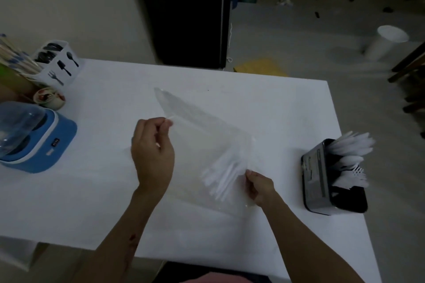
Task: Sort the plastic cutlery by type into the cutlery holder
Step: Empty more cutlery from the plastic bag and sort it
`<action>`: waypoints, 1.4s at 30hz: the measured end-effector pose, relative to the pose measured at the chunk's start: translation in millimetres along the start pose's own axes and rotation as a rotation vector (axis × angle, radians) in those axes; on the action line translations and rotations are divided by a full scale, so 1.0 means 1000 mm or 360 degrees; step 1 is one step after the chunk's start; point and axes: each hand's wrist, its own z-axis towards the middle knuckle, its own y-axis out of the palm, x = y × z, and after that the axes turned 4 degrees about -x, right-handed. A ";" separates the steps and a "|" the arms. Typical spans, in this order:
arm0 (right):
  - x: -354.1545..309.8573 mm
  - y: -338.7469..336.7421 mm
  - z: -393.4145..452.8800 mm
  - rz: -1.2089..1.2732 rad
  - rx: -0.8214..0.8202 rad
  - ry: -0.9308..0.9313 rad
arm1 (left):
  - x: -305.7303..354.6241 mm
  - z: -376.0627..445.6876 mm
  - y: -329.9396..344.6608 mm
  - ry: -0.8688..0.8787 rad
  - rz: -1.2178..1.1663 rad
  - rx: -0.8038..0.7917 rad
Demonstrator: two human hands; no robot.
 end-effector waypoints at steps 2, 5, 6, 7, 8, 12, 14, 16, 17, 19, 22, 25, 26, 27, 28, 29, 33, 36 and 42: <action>-0.005 -0.004 -0.003 0.0133 -0.0123 0.0032 | -0.011 0.002 -0.001 -0.0103 0.0032 0.0080; -0.007 -0.009 -0.005 0.0119 -0.0198 -0.0007 | -0.030 -0.001 0.002 -0.0158 0.0247 0.0134; -0.006 -0.010 -0.004 0.0063 -0.0176 -0.0038 | -0.035 -0.003 0.005 -0.0201 0.0360 0.0131; -0.004 -0.011 -0.003 0.0004 -0.0137 -0.0070 | -0.042 -0.007 0.009 -0.0279 0.0474 0.0112; -0.002 -0.012 -0.001 -0.0065 -0.0089 -0.0095 | -0.050 -0.013 0.015 -0.0387 0.0579 0.0086; 0.009 -0.019 -0.002 -0.0245 -0.0021 -0.0105 | -0.061 -0.046 0.040 -0.0550 0.0729 -0.0010; 0.009 -0.025 -0.006 -0.0205 -0.0052 -0.0048 | -0.052 -0.064 0.057 -0.0267 0.0553 -0.0346; 0.007 -0.031 -0.007 -0.0200 -0.0087 -0.0021 | -0.038 -0.080 0.078 -0.0052 0.0258 -0.0856; 0.007 -0.034 -0.006 -0.0232 -0.0096 -0.0028 | -0.030 -0.084 0.090 -0.0025 0.0153 -0.1073; 0.007 -0.037 -0.004 -0.0361 -0.0089 -0.0064 | -0.019 -0.089 0.116 -0.0114 0.0064 -0.1361; 0.007 -0.036 0.000 -0.0554 -0.0052 -0.0163 | -0.007 -0.090 0.152 -0.0346 0.0104 -0.1612; 0.009 -0.035 0.004 -0.0671 -0.0017 -0.0246 | -0.001 -0.088 0.177 -0.0565 0.0245 -0.1724; 0.010 -0.035 0.005 -0.0703 -0.0007 -0.0259 | -0.001 -0.088 0.182 -0.0587 0.0302 -0.1731; 0.011 -0.035 0.004 -0.0720 -0.0005 -0.0268 | 0.000 -0.089 0.186 -0.0588 0.0358 -0.1728; 0.011 -0.035 0.004 -0.0727 -0.0010 -0.0272 | 0.001 -0.090 0.188 -0.0589 0.0404 -0.1712; 0.011 -0.035 0.003 -0.0727 -0.0017 -0.0273 | 0.001 -0.091 0.189 -0.0595 0.0442 -0.1699; 0.011 -0.037 0.001 -0.0675 -0.0039 -0.0272 | 0.004 -0.094 0.190 -0.0627 0.0539 -0.1713; 0.009 -0.037 -0.002 -0.0474 -0.0056 -0.0216 | 0.006 -0.095 0.191 -0.0700 0.0538 -0.1654; 0.001 -0.037 -0.003 -0.0660 -0.0045 -0.0299 | 0.003 -0.105 0.187 -0.0687 0.0615 -0.1621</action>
